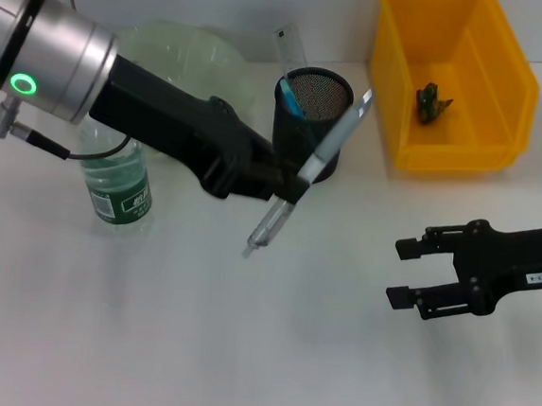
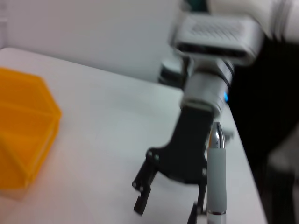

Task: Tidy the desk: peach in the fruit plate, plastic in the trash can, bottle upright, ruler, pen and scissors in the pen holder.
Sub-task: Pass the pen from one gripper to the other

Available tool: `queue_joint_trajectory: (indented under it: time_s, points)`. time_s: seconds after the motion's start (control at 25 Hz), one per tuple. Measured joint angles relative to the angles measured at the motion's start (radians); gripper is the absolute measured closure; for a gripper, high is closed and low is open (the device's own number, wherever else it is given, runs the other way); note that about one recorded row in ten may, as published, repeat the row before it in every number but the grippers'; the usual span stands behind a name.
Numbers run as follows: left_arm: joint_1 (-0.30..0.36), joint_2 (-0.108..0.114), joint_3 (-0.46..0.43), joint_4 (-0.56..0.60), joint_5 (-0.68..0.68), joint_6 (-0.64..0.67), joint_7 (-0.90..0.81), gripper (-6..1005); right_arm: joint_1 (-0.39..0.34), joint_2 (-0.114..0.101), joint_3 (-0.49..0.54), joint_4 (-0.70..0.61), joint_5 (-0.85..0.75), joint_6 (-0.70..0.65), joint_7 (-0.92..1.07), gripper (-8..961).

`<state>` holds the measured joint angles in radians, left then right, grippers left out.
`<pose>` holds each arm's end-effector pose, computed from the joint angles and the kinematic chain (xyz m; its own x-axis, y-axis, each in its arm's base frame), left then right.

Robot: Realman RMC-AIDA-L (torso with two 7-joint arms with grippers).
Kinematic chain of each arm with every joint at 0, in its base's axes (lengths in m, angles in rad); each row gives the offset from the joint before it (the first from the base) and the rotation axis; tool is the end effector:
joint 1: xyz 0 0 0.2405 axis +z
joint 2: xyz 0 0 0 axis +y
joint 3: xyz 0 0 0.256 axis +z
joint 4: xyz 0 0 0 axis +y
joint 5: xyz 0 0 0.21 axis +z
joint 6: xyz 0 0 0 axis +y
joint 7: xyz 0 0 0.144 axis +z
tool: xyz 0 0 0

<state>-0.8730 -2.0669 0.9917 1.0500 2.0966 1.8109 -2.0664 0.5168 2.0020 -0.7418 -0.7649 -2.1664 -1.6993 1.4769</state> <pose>-0.0911 0.3648 0.0155 0.9354 0.3221 0.1458 0.3028 -0.9427 0.1400 0.2781 0.3165 0.0301 0.8772 -0.3825 -0.2902 -0.4175 -0.9061 -0.0678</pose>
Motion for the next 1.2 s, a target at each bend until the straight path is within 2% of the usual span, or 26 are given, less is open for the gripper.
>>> queue_joint_trajectory:
  time_s: [0.12, 0.2, 0.24, 0.28, 0.4, 0.44, 0.48, 0.6, 0.64, 0.72, 0.76, 0.8, 0.84, 1.0, 1.04, 1.08, 1.2]
  points:
    - [0.019, -0.001, -0.006, -0.004, -0.028, -0.015, -0.092, 858, -0.001, 0.007, 0.021, -0.011, 0.007, 0.002, -0.073, 237]
    - [0.051, -0.002, -0.007, -0.011, -0.06, -0.047, -0.221, 857, -0.001, 0.009, 0.032, -0.011, 0.007, 0.004, -0.094, 237]
    - [0.058, -0.002, -0.006, -0.013, -0.063, -0.055, -0.245, 857, -0.001, 0.018, 0.056, -0.013, 0.008, 0.01, -0.145, 238]
    - [0.058, -0.002, -0.006, -0.013, -0.063, -0.055, -0.245, 857, -0.001, 0.018, 0.056, -0.013, 0.008, 0.01, -0.145, 238]
    - [0.07, -0.002, -0.004, -0.015, -0.068, -0.064, -0.274, 856, -0.002, 0.041, 0.076, -0.033, 0.012, 0.027, -0.193, 239]
    - [0.087, -0.002, -0.001, -0.019, -0.073, -0.072, -0.322, 856, -0.014, 0.063, 0.091, -0.06, 0.021, 0.048, -0.236, 239]
    - [0.102, 0.0, -0.003, -0.032, -0.075, -0.072, -0.388, 856, -0.014, 0.063, 0.091, -0.06, 0.021, 0.048, -0.236, 239]
    - [0.105, 0.006, -0.008, -0.05, -0.075, -0.068, -0.421, 855, -0.042, 0.083, 0.09, -0.067, 0.089, 0.094, -0.337, 240]
    - [0.105, 0.006, -0.008, -0.05, -0.075, -0.068, -0.421, 855, -0.055, 0.084, 0.079, -0.034, 0.169, 0.135, -0.421, 240]
    - [0.105, 0.012, -0.013, -0.062, -0.076, -0.059, -0.446, 855, -0.061, 0.084, 0.077, -0.008, 0.219, 0.153, -0.47, 241]
    - [0.106, 0.02, -0.062, -0.078, -0.08, -0.018, -0.486, 855, -0.068, 0.082, 0.077, 0.044, 0.309, 0.187, -0.574, 241]
    - [0.106, 0.02, -0.062, -0.078, -0.08, -0.018, -0.486, 855, -0.068, 0.082, 0.077, 0.044, 0.309, 0.187, -0.574, 241]
    - [0.103, 0.022, -0.078, -0.086, -0.08, -0.01, -0.494, 854, -0.069, 0.081, 0.077, 0.098, 0.385, 0.217, -0.692, 242]
    - [0.101, 0.027, -0.097, -0.099, -0.081, -0.008, -0.521, 854, -0.065, 0.081, 0.076, 0.17, 0.474, 0.241, -0.835, 242]
    - [0.103, 0.026, -0.107, -0.1, -0.081, -0.015, -0.541, 854, -0.055, 0.081, 0.079, 0.224, 0.524, 0.242, -0.942, 243]
    - [0.103, 0.026, -0.107, -0.1, -0.081, -0.015, -0.541, 853, -0.055, 0.081, 0.079, 0.224, 0.524, 0.242, -0.942, 243]
    - [0.105, 0.02, -0.122, -0.105, -0.082, -0.021, -0.56, 853, -0.037, 0.081, 0.082, 0.296, 0.582, 0.243, -1.106, 244]
